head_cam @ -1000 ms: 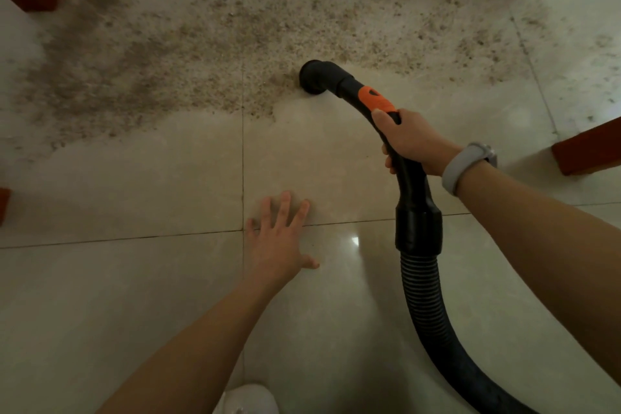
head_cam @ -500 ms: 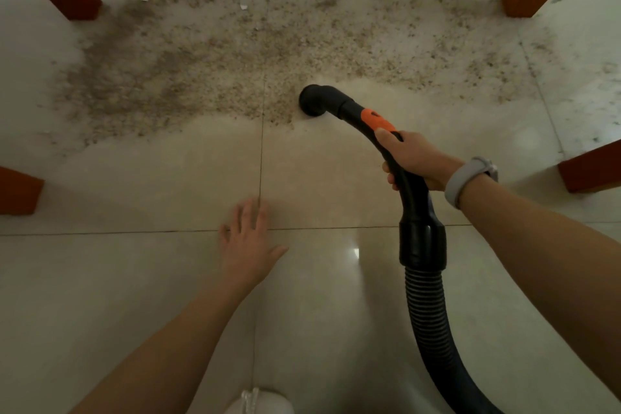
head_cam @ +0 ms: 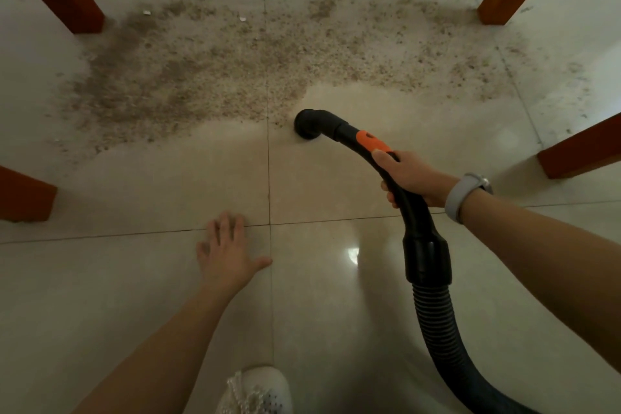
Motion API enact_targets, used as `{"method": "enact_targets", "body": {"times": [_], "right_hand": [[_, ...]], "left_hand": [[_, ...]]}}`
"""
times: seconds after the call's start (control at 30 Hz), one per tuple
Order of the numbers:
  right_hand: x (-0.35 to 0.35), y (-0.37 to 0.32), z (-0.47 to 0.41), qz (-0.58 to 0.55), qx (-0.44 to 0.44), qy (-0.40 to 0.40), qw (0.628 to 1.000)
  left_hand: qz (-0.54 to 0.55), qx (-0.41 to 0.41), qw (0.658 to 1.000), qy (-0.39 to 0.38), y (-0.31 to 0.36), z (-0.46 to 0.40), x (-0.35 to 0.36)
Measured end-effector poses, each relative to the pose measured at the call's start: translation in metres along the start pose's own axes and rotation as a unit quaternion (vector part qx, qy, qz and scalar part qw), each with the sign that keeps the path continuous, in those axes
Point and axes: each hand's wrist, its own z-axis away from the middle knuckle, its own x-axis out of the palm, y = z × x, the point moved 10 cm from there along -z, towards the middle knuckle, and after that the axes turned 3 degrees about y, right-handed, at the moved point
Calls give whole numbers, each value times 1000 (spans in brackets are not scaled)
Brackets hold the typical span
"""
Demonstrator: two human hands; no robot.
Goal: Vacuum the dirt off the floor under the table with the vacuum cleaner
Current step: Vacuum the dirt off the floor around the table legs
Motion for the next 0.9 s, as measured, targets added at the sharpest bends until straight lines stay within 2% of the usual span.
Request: {"method": "enact_targets", "body": {"times": [0.43,0.8,0.9], "right_hand": [[11,-11,13,76,-36,-8,996],[23,-30,3,110,-66,17,992],[18,-37,1,152,-79,43,984]], "left_hand": [[16,-25,1000,-7,4,-4,-2],[18,-27,999,-5,6,-6,-1],[20,-23,999,-11,7,-5,-1]]}}
